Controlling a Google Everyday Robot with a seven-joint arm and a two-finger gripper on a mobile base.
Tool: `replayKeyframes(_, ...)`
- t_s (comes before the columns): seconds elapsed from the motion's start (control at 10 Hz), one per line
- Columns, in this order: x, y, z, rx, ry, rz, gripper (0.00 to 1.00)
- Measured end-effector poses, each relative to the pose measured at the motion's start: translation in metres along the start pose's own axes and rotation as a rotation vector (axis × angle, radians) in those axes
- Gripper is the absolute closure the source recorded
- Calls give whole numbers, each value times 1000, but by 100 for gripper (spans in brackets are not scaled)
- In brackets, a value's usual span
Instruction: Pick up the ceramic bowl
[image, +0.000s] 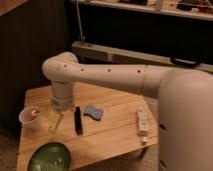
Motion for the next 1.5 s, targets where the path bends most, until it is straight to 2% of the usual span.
replayKeyframes(0.2, -12, -23, 33, 101, 193, 71, 20)
replayKeyframes(0.3, -16, -33, 50, 130, 247, 96, 20)
replayKeyframes(0.4, -20, -44, 76, 163, 307, 136, 20)
replayKeyframes(0.6, -24, -46, 115, 195, 340, 195, 20)
replayKeyframes(0.8, -23, -33, 135, 192, 350, 248, 20)
replayKeyframes(0.9, -25, -23, 137, 178, 352, 268, 20)
replayKeyframes(1.0, -28, -7, 128, 152, 366, 286, 20)
replayKeyframes(1.2, -36, 18, 99, 117, 415, 304, 20)
replayKeyframes(1.3, -41, 27, 76, 101, 455, 310, 20)
replayKeyframes(1.5, -44, 29, 37, 83, 520, 306, 20)
